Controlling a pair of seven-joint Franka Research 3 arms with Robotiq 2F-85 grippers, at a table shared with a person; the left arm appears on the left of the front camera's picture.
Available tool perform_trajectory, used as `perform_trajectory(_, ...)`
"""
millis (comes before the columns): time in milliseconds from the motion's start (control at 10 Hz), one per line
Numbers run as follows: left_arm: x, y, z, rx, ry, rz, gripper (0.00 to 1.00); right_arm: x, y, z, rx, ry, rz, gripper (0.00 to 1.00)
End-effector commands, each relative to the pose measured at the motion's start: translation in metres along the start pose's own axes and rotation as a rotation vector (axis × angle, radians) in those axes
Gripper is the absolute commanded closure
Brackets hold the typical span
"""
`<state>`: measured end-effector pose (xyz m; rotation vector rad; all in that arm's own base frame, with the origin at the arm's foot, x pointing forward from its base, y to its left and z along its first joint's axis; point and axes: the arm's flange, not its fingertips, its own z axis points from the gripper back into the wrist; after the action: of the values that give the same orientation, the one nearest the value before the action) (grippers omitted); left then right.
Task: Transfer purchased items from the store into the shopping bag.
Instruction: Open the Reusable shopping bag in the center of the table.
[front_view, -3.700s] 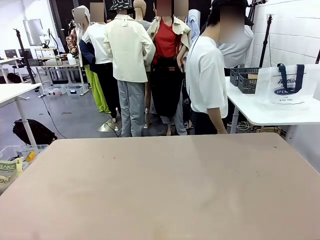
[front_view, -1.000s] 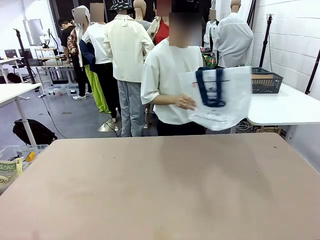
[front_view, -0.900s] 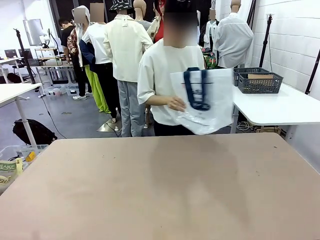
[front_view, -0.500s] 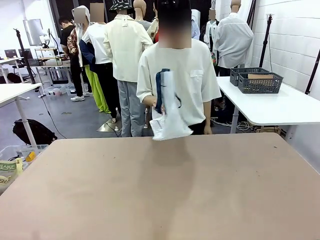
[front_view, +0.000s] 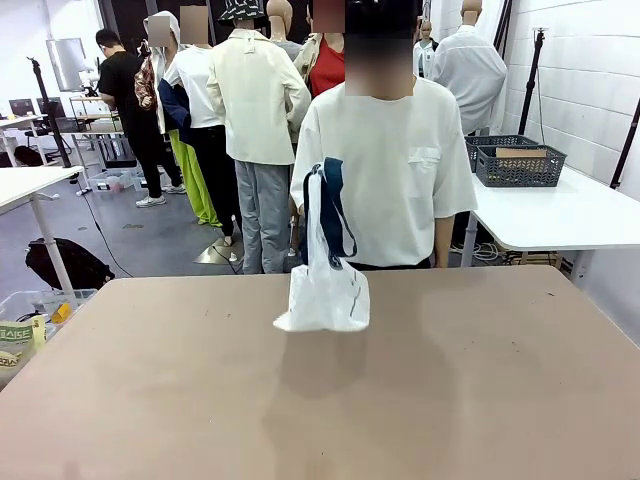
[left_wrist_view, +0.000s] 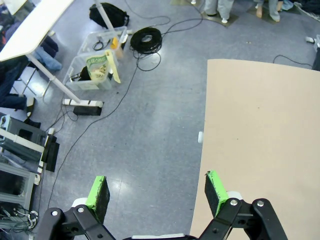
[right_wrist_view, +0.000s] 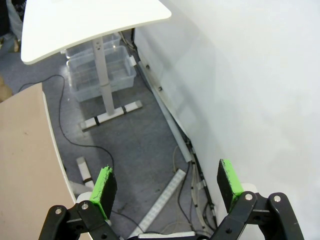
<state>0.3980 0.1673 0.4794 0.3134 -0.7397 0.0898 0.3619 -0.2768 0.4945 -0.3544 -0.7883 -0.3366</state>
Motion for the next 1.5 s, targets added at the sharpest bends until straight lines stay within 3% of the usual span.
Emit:
perform_trajectory(0,0.000,0.002,0.002,0.005,-0.002,-0.019,0.00,0.000,-0.001,0.000,-0.001,0.012,0.010,0.00)
perform_trajectory(1100,0.000,0.000,0.000,0.000,0.000,0.000,0.00,0.000,0.000,0.000,0.000,0.000,0.000,0.00)
perform_trajectory(1400,0.093,-0.071,0.015,-0.158,-0.170,0.007,0.00,0.066,0.086,0.042,0.358,-0.125,0.123,0.00)
